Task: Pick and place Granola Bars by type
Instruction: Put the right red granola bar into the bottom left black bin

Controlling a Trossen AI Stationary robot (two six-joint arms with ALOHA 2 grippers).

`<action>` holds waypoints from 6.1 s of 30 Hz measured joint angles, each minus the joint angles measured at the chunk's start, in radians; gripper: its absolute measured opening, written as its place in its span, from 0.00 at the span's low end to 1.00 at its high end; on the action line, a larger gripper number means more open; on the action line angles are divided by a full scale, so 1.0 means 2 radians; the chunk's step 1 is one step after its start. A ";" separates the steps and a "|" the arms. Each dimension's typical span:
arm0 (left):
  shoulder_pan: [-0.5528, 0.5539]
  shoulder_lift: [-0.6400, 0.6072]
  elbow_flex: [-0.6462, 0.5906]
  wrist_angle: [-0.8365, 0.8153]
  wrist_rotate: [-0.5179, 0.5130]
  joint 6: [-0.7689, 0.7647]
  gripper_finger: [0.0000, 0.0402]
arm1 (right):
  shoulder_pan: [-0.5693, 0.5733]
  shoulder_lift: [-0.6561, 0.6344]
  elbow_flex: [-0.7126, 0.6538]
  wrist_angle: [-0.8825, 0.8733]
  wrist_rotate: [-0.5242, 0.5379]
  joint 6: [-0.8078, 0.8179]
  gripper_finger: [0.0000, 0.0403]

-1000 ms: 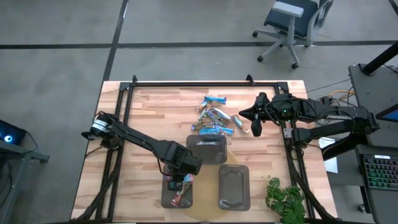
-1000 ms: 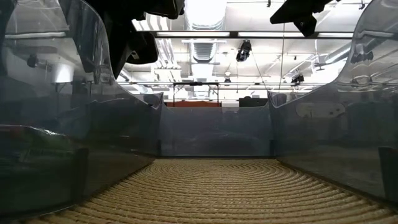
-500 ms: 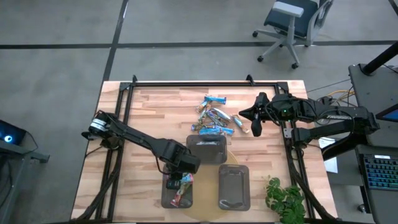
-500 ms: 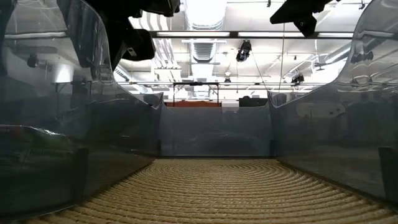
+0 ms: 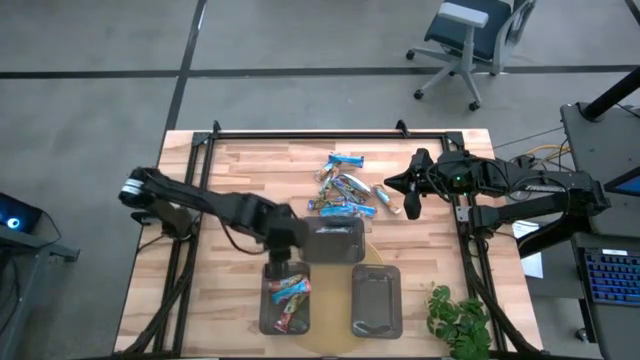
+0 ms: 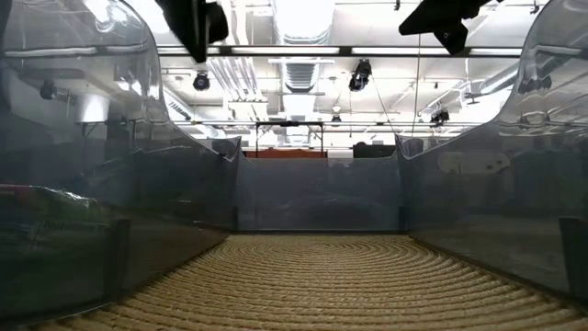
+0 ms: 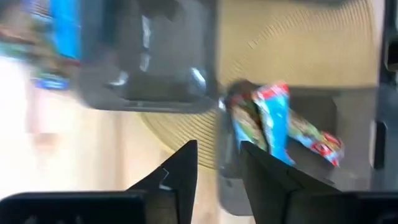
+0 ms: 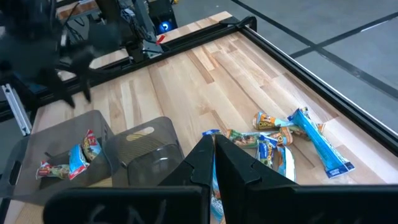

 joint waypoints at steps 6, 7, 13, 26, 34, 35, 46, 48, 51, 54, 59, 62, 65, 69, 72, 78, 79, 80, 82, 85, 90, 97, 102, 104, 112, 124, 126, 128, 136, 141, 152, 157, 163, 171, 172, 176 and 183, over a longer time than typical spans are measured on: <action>0.027 -0.052 0.000 -0.005 -0.060 -0.016 0.37 | 0.000 0.000 0.000 0.000 0.000 0.000 0.02; 0.030 -0.059 0.000 -0.006 -0.077 -0.014 0.39 | 0.000 0.000 0.000 0.000 0.000 0.000 0.02; 0.046 -0.089 0.000 -0.033 -0.159 0.015 0.48 | 0.000 0.000 0.000 0.005 0.000 0.000 0.02; 0.075 -0.132 0.000 -0.046 -0.196 0.034 0.49 | 0.000 0.002 0.004 0.004 0.004 0.000 0.02; 0.087 -0.168 0.000 -0.040 -0.203 0.045 0.43 | -0.002 0.002 0.010 0.005 0.005 0.000 0.02; 0.088 -0.175 0.000 -0.038 -0.203 0.045 0.41 | -0.002 0.002 0.010 0.005 0.005 0.000 0.02; 0.088 -0.245 -0.005 -0.009 -0.202 0.049 0.17 | -0.001 0.002 0.010 0.006 0.010 0.000 0.02; 0.088 -0.259 -0.015 0.007 -0.199 0.055 0.14 | -0.001 0.002 0.010 0.006 0.010 0.001 0.02; 0.088 -0.283 -0.035 0.035 -0.182 0.060 0.11 | -0.001 0.002 0.010 0.006 0.010 0.003 0.02; 0.088 -0.304 -0.055 0.056 -0.171 0.060 0.08 | -0.001 0.002 0.010 0.006 0.010 0.004 0.02; 0.088 -0.334 -0.081 0.064 -0.169 0.060 0.03 | -0.001 0.002 0.010 0.007 0.010 0.004 0.02; 0.088 -0.349 -0.099 0.080 -0.166 0.059 0.00 | -0.001 0.002 0.010 0.007 0.010 0.004 0.02; 0.088 -0.362 -0.114 0.090 -0.156 0.057 0.00 | -0.001 0.002 0.010 0.007 0.010 0.004 0.02; 0.088 -0.374 -0.131 0.095 -0.156 0.051 0.00 | -0.001 0.002 0.010 0.007 0.018 0.004 0.02; 0.088 -0.379 -0.141 0.093 -0.159 0.042 0.00 | -0.001 0.002 0.010 0.006 0.021 0.004 0.02; 0.088 -0.380 -0.143 0.092 -0.159 0.040 0.00 | -0.001 0.002 0.011 -0.002 0.020 0.011 0.02; 0.088 -0.380 -0.143 0.093 -0.160 0.040 0.00 | -0.001 0.002 0.011 -0.003 0.020 0.012 0.03; 0.088 -0.379 -0.143 0.093 -0.160 0.041 0.00 | -0.001 0.002 0.011 -0.003 0.019 0.012 0.04; 0.088 -0.379 -0.143 0.093 -0.160 0.041 0.00 | -0.001 0.002 0.011 -0.006 0.017 0.013 0.08; 0.088 -0.379 -0.143 0.093 -0.161 0.040 0.00 | -0.001 0.002 0.013 -0.025 0.016 0.013 0.15; 0.088 -0.379 -0.143 0.093 -0.166 0.040 0.00 | -0.001 0.017 0.054 -0.119 0.017 0.013 0.26; 0.088 -0.379 -0.143 0.094 -0.192 0.041 0.00 | -0.013 0.063 0.112 -0.203 0.024 -0.014 0.36; 0.088 -0.379 -0.143 0.094 -0.192 0.040 0.00 | -0.023 0.106 0.135 -0.253 0.021 -0.019 0.43; 0.088 -0.379 -0.143 0.094 -0.192 0.040 0.00 | -0.023 0.122 0.137 -0.261 0.008 -0.028 0.46; 0.088 -0.379 -0.143 0.094 -0.199 0.031 0.00 | -0.023 0.150 0.094 -0.227 -0.024 -0.079 0.56; 0.088 -0.379 -0.143 0.093 -0.226 0.029 0.00 | -0.023 0.063 -0.056 -0.077 -0.028 -0.085 0.56; 0.088 -0.379 -0.143 0.093 -0.232 0.036 0.00 | -0.023 0.049 -0.081 -0.070 -0.033 -0.073 0.56; 0.088 -0.379 -0.143 0.093 -0.232 0.050 0.00 | -0.023 0.037 -0.104 -0.059 -0.046 -0.067 0.56; 0.088 -0.377 -0.143 0.092 -0.240 0.089 0.00 | -0.023 0.016 -0.175 0.017 -0.049 -0.068 0.56; 0.088 -0.375 -0.143 0.093 -0.242 0.088 0.00 | -0.023 0.027 -0.201 0.052 -0.049 -0.073 0.55; 0.089 -0.367 -0.144 0.093 -0.245 0.083 0.00 | -0.023 0.061 -0.247 0.126 -0.047 -0.066 0.55; 0.089 -0.367 -0.146 0.093 -0.256 0.081 0.00 | -0.023 0.095 -0.256 0.164 -0.041 -0.068 0.55; 0.089 -0.367 -0.146 0.093 -0.256 0.080 0.00 | -0.023 0.144 -0.258 0.212 -0.038 -0.069 0.55; 0.089 -0.367 -0.146 0.093 -0.256 0.080 0.00 | -0.023 0.199 -0.257 0.256 -0.037 -0.070 0.55; 0.089 -0.367 -0.146 0.093 -0.256 0.080 0.00 | -0.023 0.205 -0.256 0.262 -0.037 -0.071 0.55; 0.089 -0.367 -0.146 0.093 -0.256 0.080 0.00 | -0.023 0.229 -0.256 0.282 -0.035 -0.078 0.55; 0.089 -0.367 -0.147 0.093 -0.256 0.076 0.00 | -0.035 0.260 -0.251 0.293 -0.034 -0.083 0.55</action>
